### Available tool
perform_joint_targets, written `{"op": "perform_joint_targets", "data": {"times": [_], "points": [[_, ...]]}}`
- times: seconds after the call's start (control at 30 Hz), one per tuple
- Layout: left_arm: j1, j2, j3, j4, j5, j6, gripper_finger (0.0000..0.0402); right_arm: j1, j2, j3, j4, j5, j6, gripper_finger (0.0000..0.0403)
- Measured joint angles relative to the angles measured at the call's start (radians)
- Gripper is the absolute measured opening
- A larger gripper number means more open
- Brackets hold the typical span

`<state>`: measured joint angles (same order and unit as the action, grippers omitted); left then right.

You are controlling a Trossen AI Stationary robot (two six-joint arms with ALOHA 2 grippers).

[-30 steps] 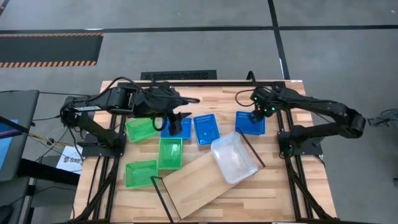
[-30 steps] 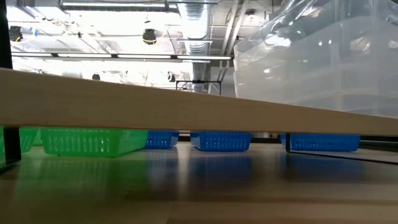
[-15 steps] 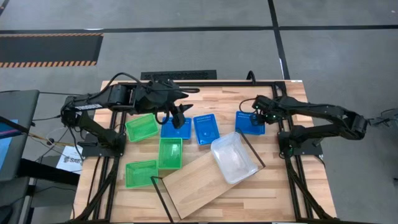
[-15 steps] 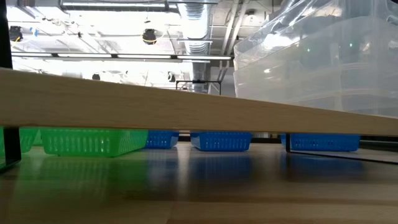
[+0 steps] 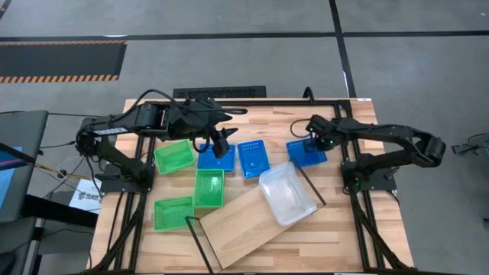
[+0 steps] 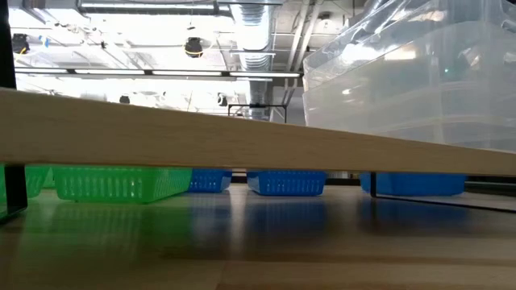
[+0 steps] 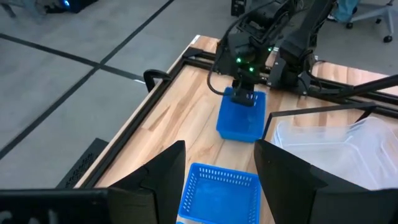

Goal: Stack baskets on shelf by color
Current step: Put the right blue basket on the shelf

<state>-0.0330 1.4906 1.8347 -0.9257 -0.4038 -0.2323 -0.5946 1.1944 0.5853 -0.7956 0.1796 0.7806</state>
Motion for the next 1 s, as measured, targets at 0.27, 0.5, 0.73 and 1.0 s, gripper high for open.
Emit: {"op": "perform_joint_targets", "data": {"times": [0.27,0.5,0.73,1.0], "points": [[0.000,0.000,0.000,0.004,-0.023,0.018,0.0181,-0.112,-0.060,0.168,-0.044,0.030,-0.116,0.0011],[0.003,0.000,0.000,0.027,-0.170,-0.157,0.0181,-0.083,-0.118,0.428,-0.038,0.114,-0.185,0.0011],[0.044,0.000,0.000,0.092,-0.195,-0.217,0.0181,0.073,-0.119,0.641,-0.029,0.238,-0.291,0.0006],[0.104,0.003,0.000,0.115,-0.018,-0.195,0.0181,0.277,-0.047,0.730,-0.040,0.282,-0.322,0.0013]]}}
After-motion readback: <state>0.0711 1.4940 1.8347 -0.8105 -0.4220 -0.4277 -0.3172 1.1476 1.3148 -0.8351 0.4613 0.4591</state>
